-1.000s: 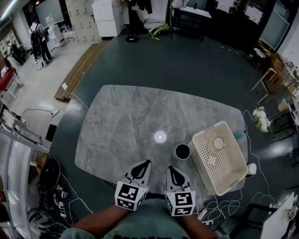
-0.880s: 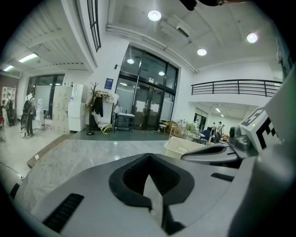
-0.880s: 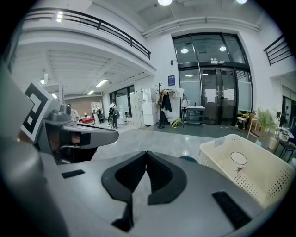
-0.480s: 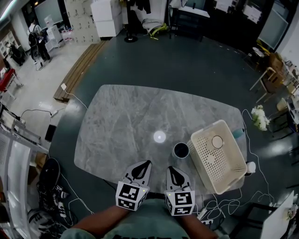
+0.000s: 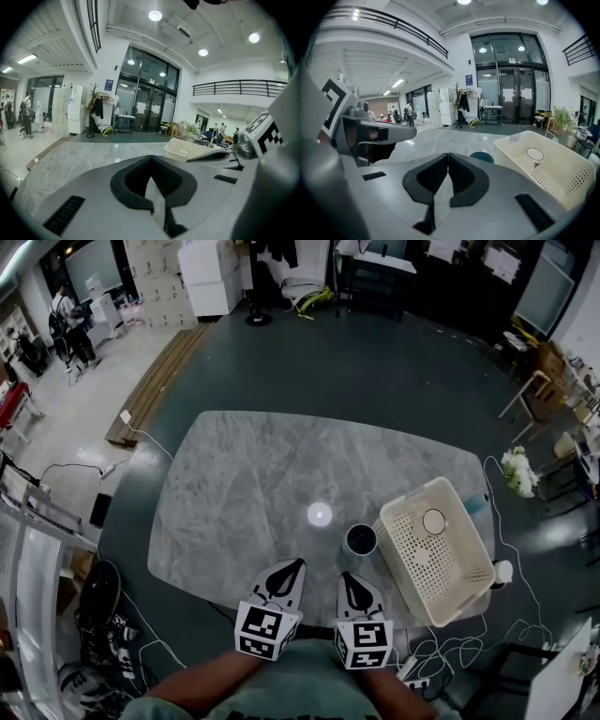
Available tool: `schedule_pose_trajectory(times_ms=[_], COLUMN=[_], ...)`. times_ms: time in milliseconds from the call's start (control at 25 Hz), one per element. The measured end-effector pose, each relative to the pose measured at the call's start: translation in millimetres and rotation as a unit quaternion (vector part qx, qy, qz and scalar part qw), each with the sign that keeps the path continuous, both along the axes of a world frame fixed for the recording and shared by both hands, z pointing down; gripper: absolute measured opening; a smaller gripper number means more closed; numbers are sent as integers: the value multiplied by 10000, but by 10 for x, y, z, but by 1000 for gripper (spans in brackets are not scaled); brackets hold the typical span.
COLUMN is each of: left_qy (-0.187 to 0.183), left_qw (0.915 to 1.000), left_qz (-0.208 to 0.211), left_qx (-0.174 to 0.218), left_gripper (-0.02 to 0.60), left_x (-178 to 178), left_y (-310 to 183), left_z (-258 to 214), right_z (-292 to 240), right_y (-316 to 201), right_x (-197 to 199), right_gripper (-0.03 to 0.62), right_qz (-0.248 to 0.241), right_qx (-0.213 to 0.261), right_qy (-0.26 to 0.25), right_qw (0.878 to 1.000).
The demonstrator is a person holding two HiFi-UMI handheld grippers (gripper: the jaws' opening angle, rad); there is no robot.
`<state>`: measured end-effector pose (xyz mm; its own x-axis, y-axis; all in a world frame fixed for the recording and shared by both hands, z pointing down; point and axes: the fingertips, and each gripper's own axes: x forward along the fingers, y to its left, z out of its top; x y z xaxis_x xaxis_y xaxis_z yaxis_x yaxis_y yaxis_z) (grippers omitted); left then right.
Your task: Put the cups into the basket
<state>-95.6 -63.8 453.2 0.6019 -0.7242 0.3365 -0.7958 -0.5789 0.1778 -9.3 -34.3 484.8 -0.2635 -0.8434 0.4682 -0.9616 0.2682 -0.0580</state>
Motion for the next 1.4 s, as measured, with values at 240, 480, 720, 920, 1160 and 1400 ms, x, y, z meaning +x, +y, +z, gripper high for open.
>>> schedule_pose_trajectory(times_ms=[240,480,720,920,1160,1400], left_qy=[-85,-216,-390,-546,-687,-710], left_qw=[9998,9992,9976,9956,9928,9924], left_qz=[162,306,439,557,654,495], left_qx=[-13,-169,-357,-522,-736,-873], left_gripper=[8,8,8,8,8,8], left_x=[179,364,538,687,835,822], left_y=[-51,-145,-220,-278,-326,-444], left_z=[76,267,504,659,855,958], right_z=[146,386,579,801,1003,1163], right_y=[-19,-56,-92,-123,-270,-460], right_x=[172,387,495,515,574,619], right_gripper=[18,18,21,88,235,310], right_qz=[238,476,481,378,286,116], right_qx=[-154,-369,-553,-843,-918,-906], right_qy=[-3,51,-85,-207,-72,99], right_qw=[9996,9982,9973,9955,9953,9958])
